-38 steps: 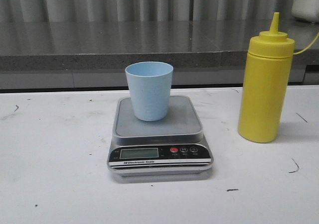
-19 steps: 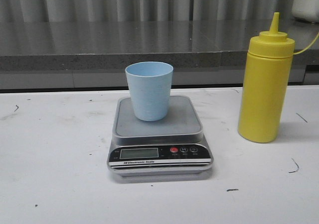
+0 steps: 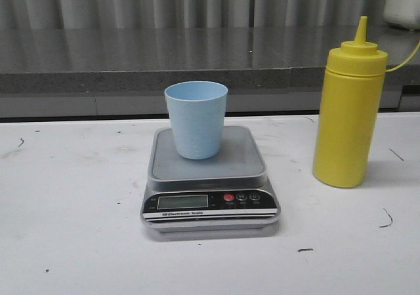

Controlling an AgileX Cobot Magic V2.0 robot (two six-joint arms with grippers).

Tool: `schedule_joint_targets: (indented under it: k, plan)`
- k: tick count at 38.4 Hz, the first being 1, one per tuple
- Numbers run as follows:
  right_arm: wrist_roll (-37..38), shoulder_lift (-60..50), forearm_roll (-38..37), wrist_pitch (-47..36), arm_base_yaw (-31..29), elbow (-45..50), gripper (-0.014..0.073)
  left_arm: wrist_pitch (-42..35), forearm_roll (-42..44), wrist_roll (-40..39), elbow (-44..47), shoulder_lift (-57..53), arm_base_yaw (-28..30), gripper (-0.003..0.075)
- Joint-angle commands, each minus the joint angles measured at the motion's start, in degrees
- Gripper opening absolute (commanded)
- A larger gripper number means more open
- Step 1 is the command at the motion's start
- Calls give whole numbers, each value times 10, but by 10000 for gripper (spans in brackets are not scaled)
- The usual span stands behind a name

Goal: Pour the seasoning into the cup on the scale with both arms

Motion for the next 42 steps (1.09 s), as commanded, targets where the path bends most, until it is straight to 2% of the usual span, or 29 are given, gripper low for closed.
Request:
schedule_joint_targets:
  k: [1,2,5,9,13,22,29,31,39,42]
  plan:
    - [74,3,-156,-38,0,-8,-63,-51,-6,-9,13,-10,1,-20]
    - [109,3,-226,-42,0,-5,-63,-51,-6,-9,13,-10,1,-20]
    - [203,1,-314,-59,-12,4,-63,-51,-6,-9,13,-10,1,-20]
    - [287,1,-330,-51,-42,17,-63,-51,-6,-9,13,-10,1,-20]
    - [333,0,-330,-18,-80,35,-63,-51,-6,-9,13,-10,1,-20]
    - [339,-67,-317,85,-147,97,-63,-51,-6,-9,13,-10,1,-20]
    - [339,-140,-285,93,-189,157,-63,-51,-6,-9,13,-10,1,-20]
    - [339,-158,-285,92,-194,173,-63,-51,-6,-9,13,-10,1,-20]
    - [339,-231,-285,171,-196,173,-63,-51,-6,-9,13,-10,1,-20]
    - [339,-226,-285,171,-197,173,-63,-51,-6,-9,13,-9,1,-20]
